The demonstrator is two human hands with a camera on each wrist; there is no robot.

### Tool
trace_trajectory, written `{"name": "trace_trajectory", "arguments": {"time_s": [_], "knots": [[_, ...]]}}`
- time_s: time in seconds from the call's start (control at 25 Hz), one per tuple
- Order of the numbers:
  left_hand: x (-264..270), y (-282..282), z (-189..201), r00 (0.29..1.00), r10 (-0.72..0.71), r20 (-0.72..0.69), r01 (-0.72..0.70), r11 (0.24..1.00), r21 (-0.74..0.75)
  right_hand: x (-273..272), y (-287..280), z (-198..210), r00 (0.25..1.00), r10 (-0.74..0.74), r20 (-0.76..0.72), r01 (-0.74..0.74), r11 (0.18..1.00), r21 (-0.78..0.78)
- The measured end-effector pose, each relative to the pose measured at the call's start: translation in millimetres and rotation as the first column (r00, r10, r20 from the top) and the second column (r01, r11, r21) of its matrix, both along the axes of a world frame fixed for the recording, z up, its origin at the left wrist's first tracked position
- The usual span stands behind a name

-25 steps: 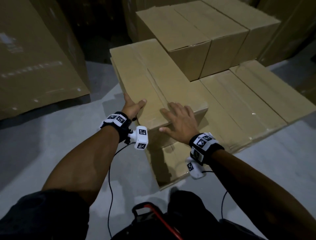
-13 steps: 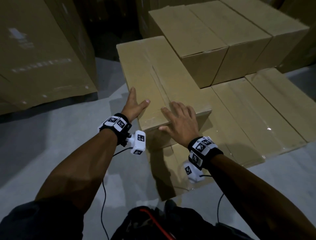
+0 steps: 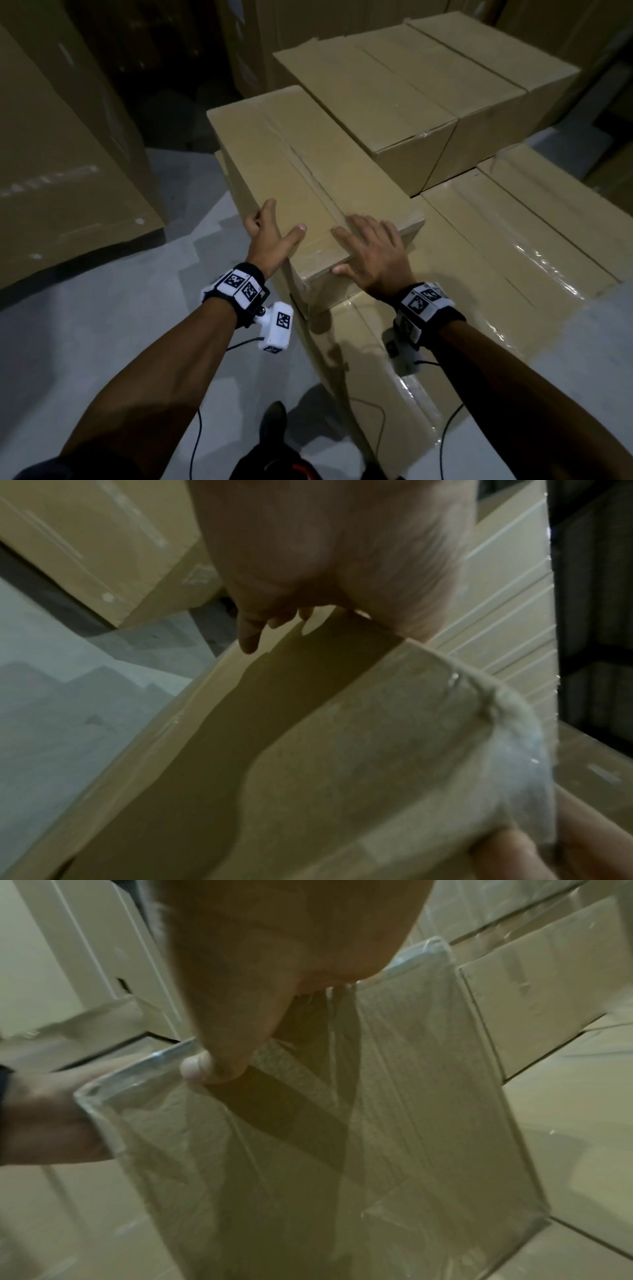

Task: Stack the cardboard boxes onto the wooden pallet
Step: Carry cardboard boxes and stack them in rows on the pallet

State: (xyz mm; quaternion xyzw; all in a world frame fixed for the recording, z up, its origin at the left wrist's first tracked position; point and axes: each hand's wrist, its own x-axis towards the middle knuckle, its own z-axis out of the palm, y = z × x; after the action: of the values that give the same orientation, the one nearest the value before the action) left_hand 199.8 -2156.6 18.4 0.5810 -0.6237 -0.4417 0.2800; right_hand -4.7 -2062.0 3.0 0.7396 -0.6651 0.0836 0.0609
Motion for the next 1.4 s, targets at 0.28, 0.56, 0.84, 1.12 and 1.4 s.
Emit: {"name": "trace_trajectory", "arguments": {"time_s": [0.28,0.56,0.84,1.12,1.4], "knots": [[18,-51,2,0.992,-0.107,-0.073,0.112,0.991,0.075,16,-37,11,0.991,-0.127,0.034,0.122,0.987,0.106],[21,-88,3,0.989,-0.126,-0.073,0.13,0.99,0.052,21,-70,12,0.99,-0.139,0.035,0.136,0.988,0.078],[31,-124,-1,0.995,-0.092,-0.039,0.094,0.995,0.034,24,-112,8,0.998,-0.054,-0.022,0.055,0.997,0.048],[39,-165,1,0.995,-0.085,-0.057,0.087,0.995,0.04,12,-116,-8,0.994,-0.013,0.107,0.021,0.997,-0.077],[38,-188,-14,0.994,-0.047,-0.098,0.045,0.999,-0.019,6,-128,-14,0.992,0.025,0.12,-0.007,0.988,-0.153]]}}
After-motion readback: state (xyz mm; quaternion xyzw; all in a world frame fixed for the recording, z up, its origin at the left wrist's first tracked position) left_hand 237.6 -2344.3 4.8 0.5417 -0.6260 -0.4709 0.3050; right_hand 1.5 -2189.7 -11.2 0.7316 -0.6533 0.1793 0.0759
